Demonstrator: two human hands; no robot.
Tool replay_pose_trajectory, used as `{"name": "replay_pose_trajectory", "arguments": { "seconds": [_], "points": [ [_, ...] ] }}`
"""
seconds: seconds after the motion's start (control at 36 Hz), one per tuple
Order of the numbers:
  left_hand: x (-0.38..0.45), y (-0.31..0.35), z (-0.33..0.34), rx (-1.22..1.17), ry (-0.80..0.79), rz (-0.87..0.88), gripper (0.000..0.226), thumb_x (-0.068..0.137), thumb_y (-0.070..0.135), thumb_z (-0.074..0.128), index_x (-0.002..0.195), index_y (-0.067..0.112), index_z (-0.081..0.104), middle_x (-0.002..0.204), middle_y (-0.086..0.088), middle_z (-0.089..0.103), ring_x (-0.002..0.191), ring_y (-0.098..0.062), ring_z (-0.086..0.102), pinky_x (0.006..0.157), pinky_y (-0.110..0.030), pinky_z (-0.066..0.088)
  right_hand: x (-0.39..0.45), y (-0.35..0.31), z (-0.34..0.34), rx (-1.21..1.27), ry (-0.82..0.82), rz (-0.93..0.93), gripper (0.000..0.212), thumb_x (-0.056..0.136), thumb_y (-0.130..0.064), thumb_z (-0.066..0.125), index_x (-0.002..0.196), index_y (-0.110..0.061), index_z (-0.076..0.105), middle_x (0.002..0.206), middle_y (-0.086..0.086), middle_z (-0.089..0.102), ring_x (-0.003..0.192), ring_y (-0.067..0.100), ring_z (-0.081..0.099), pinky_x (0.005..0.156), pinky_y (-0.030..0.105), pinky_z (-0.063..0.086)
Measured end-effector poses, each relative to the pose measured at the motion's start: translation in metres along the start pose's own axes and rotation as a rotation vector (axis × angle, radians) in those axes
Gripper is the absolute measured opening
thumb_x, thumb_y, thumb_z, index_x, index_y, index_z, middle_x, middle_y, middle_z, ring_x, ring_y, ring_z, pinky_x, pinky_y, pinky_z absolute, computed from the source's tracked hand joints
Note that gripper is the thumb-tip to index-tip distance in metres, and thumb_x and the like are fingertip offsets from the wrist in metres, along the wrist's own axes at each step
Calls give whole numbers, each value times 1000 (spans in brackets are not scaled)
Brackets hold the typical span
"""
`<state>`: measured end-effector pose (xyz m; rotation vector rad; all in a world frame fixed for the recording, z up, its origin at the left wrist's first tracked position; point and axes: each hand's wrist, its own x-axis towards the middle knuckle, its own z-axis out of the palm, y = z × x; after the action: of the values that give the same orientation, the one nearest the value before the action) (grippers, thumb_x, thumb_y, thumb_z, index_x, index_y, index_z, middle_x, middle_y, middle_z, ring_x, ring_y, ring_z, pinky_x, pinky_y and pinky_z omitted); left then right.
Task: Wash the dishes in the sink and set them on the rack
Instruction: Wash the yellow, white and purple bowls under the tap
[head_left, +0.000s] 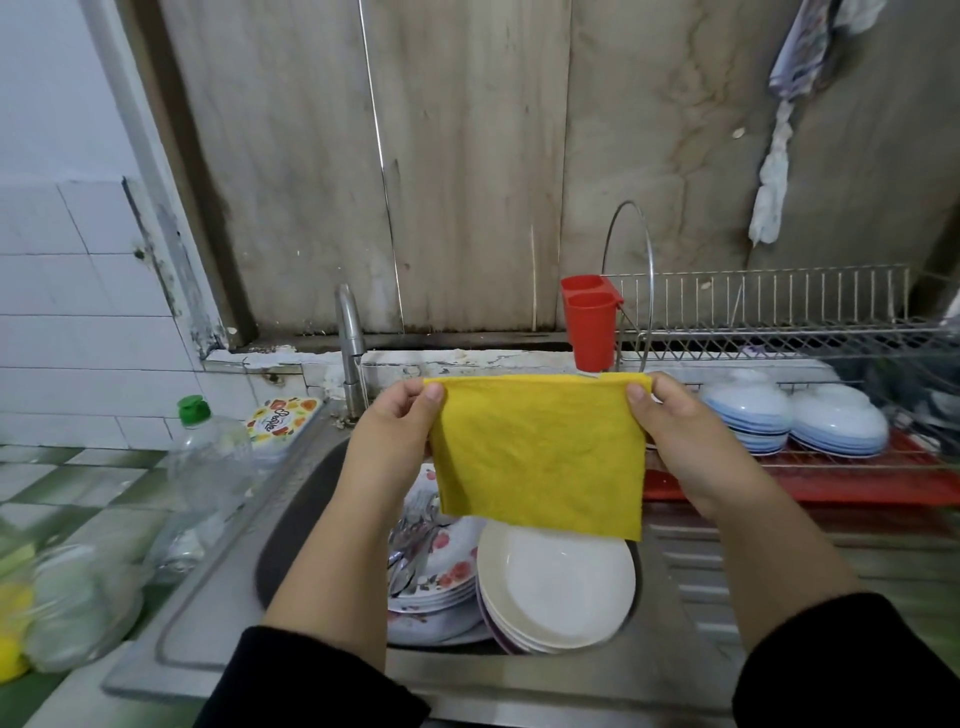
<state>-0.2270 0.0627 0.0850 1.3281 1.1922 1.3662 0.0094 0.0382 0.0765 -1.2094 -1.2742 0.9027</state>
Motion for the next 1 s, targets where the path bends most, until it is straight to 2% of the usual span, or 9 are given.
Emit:
{"name": "replay_pose_trajectory", "arguments": {
  "seconds": [0.11,0.25,0.36,0.47,0.56,0.69,0.86,0.94,1.0],
  "points": [
    [-1,1,-1,42,21,80,20,92,22,59,84,39,66,78,-4,56,75,-22,52,81,-58,50,2,-1,2,28,20,18,20,100,-31,43,100,-19,59,87,-6,71,81,8,66,76,31,53],
    [0,0,-5,46,-12,99,22,88,12,64,81,32,61,75,-8,53,74,-23,52,80,-58,51,3,-1,4,23,42,13,19,100,-30,42,96,-21,59,82,-9,70,75,5,66,67,24,50],
    [2,-1,-7,50,-60,63,17,85,4,65,83,21,62,77,-3,61,81,-24,60,82,-47,56,4,1,3,7,69,5,19,100,-30,43,94,-22,59,84,-4,69,79,12,63,79,33,49],
    [2,-3,-9,92,-82,69,18,85,4,65,83,22,67,78,0,69,76,-17,66,72,-29,59,5,1,2,5,78,-13,19,100,-29,44,90,-22,58,78,-6,68,73,11,62,73,32,48],
    [1,-5,-10,106,-84,72,19,83,4,68,77,22,70,72,6,72,72,-14,68,71,-27,58,6,3,2,-2,95,-20,19,100,-30,45,87,-22,58,74,-8,68,71,9,61,70,31,48],
    [-4,-2,-12,98,-128,64,16,79,3,71,76,18,73,73,3,74,68,-9,69,66,-18,56,7,5,1,14,129,-1,19,99,-30,46,86,-23,58,70,-8,68,66,11,62,68,31,48],
    [-1,-4,-13,155,-112,132,11,79,7,72,74,16,74,93,0,68,91,-18,64,83,-30,52,7,3,2,13,123,-13,19,99,-31,45,88,-23,57,75,-5,67,71,13,61,72,33,49],
    [1,-6,-14,194,-106,160,10,80,8,72,82,17,75,102,1,64,102,-18,60,90,-34,50,7,3,3,26,119,-32,17,99,-30,45,89,-22,56,71,-9,68,67,8,63,67,30,50],
    [1,-7,-13,208,-108,176,17,81,6,70,88,21,74,103,4,62,103,-15,58,90,-31,49,7,4,3,27,111,-48,16,99,-29,45,91,-22,57,75,-7,69,70,10,64,72,33,51]
  ]
}}
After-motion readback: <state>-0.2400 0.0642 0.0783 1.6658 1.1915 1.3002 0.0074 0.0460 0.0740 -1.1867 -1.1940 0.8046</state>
